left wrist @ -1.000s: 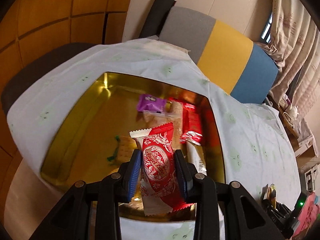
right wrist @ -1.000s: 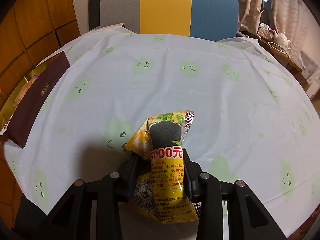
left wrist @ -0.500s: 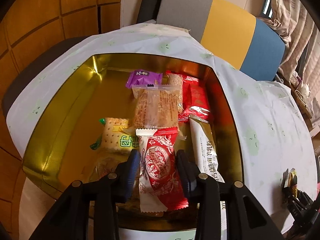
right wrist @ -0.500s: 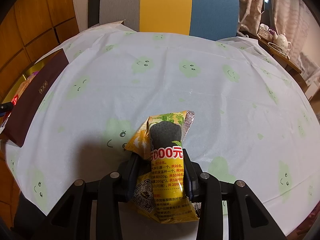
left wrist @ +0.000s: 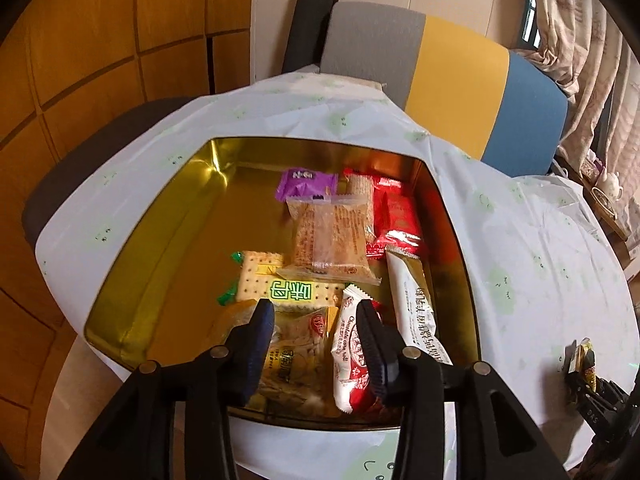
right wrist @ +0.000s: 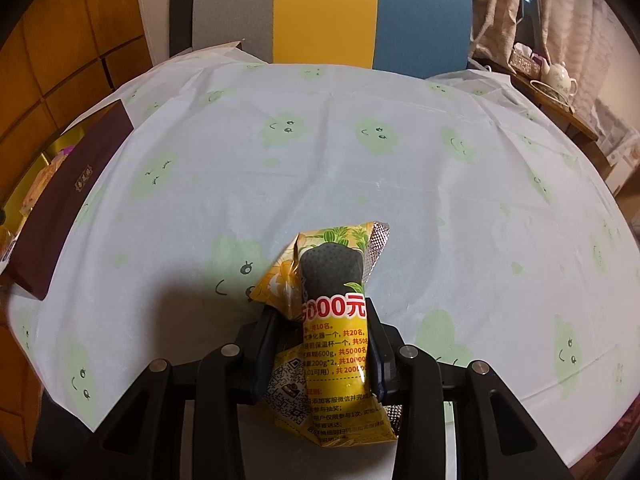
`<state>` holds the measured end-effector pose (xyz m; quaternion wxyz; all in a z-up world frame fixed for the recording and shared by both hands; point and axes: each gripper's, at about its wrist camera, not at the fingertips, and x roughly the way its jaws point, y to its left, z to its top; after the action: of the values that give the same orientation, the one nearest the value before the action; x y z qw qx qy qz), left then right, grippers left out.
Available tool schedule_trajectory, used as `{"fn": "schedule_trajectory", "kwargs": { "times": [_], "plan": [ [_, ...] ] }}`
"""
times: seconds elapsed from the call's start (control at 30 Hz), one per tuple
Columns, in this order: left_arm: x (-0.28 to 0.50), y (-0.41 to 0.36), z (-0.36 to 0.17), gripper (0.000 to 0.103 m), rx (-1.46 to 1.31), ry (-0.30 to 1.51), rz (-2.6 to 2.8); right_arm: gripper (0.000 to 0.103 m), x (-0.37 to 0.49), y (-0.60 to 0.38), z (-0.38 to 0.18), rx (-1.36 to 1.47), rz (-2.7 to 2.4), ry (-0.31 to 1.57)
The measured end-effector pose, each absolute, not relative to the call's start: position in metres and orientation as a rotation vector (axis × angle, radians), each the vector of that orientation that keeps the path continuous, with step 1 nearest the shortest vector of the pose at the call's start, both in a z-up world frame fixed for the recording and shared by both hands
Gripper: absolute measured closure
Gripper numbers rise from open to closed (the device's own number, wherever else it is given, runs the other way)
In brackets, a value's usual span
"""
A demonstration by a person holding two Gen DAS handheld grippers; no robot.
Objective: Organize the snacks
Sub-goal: 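Carry the yellow snack bag into the gold tin and open the right tool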
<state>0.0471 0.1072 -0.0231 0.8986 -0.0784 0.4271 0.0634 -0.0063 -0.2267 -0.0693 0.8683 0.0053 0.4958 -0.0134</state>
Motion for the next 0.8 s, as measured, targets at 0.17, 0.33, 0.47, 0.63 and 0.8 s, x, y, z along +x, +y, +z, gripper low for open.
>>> {"fn": "schedule_trajectory", "kwargs": {
  "times": [0.17,0.33,0.47,0.63,0.8],
  "plan": [
    [0.04,0.11,-0.015,0.059,-0.16,0.862,0.137,0.065,-0.002,-0.227,-0.067,0.031,-0.027,1.055],
    [0.035,0.115,-0.012,0.058,-0.168,0.85,0.147,0.066,0.005,-0.214,-0.066,0.014,0.02,1.069],
    [0.032,0.117,-0.012,0.058,-0.17,0.848,0.149,0.066,0.006,-0.211,-0.066,0.006,0.018,1.075],
    [0.028,0.121,-0.011,0.058,-0.172,0.841,0.157,0.066,0.013,-0.21,-0.064,0.055,0.047,1.102],
    [0.023,0.13,-0.009,0.058,-0.182,0.832,0.196,0.067,0.033,-0.183,-0.039,0.117,0.176,1.092]
  ]
}}
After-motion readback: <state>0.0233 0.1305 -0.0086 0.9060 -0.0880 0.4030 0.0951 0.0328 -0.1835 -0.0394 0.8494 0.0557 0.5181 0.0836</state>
